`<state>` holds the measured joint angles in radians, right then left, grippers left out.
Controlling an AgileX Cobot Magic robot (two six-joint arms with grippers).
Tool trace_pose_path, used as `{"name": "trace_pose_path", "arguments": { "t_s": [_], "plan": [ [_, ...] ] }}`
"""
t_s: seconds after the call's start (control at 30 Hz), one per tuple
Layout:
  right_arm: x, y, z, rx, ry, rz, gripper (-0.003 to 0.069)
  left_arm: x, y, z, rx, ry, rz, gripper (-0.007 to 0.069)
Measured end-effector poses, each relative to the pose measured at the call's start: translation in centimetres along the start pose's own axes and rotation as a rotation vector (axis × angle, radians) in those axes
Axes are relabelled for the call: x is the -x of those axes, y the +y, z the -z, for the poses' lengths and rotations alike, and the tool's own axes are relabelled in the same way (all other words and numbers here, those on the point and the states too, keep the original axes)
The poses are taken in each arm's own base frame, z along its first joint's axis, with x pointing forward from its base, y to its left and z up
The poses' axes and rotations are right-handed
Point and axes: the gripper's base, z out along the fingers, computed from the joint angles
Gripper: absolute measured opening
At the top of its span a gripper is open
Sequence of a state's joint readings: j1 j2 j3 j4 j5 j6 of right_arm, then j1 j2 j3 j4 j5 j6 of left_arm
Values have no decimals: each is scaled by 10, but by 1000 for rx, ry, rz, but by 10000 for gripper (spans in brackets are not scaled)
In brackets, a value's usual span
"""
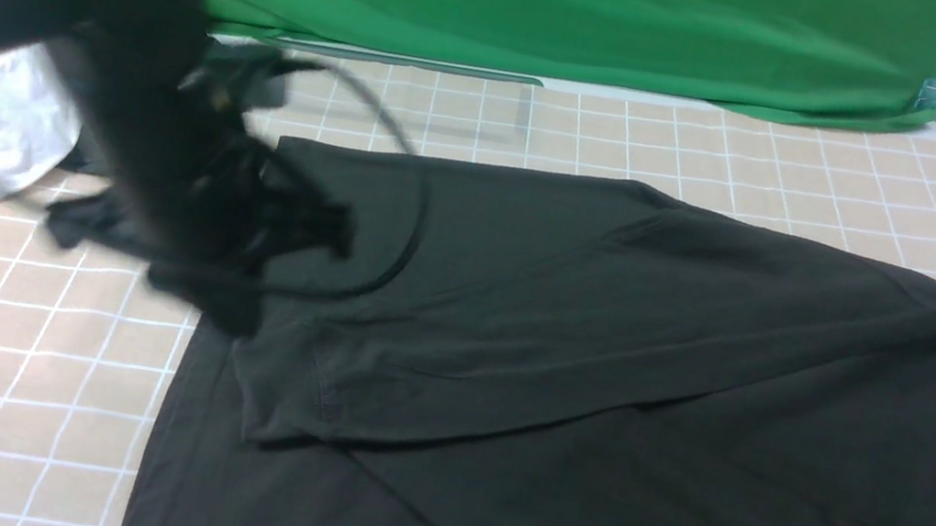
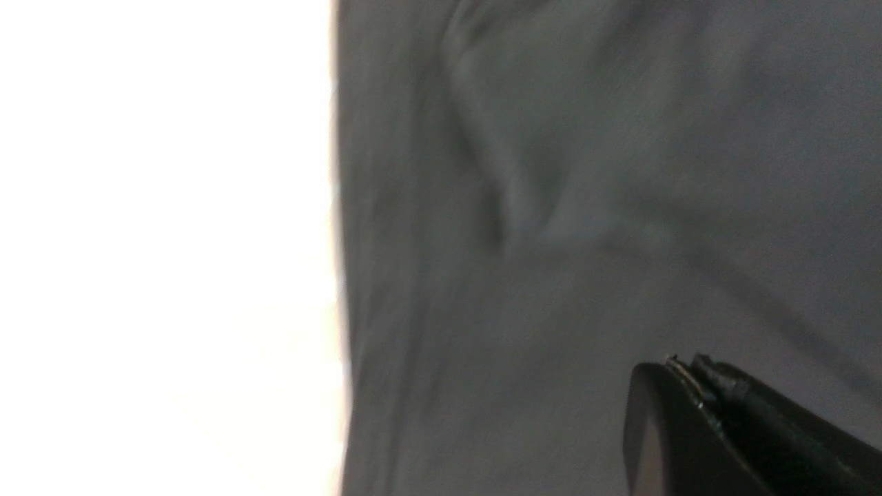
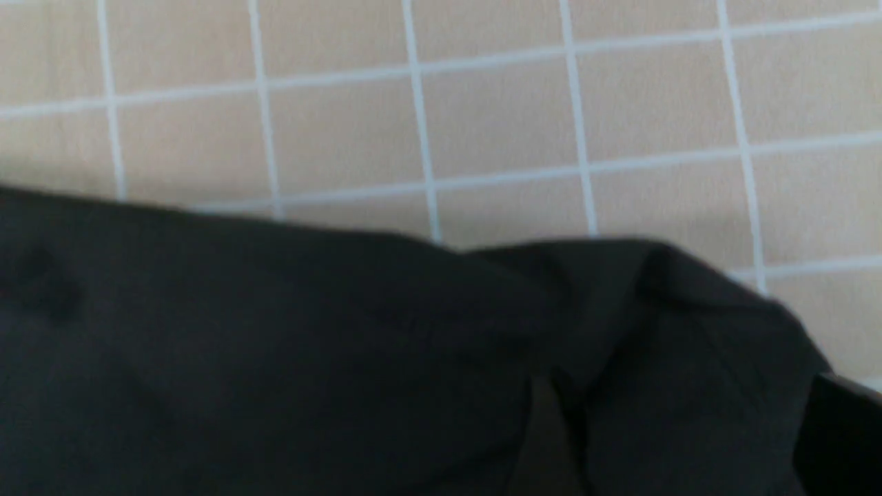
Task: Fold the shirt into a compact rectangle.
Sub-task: 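Grasp the near edge of the shirt at its hem and shoulder corners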
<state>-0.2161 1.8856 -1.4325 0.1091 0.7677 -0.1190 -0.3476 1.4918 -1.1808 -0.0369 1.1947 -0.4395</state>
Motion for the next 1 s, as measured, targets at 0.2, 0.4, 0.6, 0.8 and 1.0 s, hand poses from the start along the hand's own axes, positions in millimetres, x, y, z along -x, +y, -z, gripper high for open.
{"name": "trace_pose_path", "arguments": {
  "t_s": [0.2,0.4,0.6,0.8,1.0],
  "plan": [
    [-17,15,66,40,79,69,132,-58,29,-24,67,139,73,13],
    [-40,42,118,107,-46,114,40,-94,45,-50,114,261,105,41],
    [-68,76,152,180,-209,190,38,-112,54,-74,128,299,124,251],
    [-74,94,154,226,-231,228,38,-115,55,-100,121,314,147,468],
    [-74,97,155,245,-233,222,38,-115,54,-117,118,348,125,473]
  ]
}}
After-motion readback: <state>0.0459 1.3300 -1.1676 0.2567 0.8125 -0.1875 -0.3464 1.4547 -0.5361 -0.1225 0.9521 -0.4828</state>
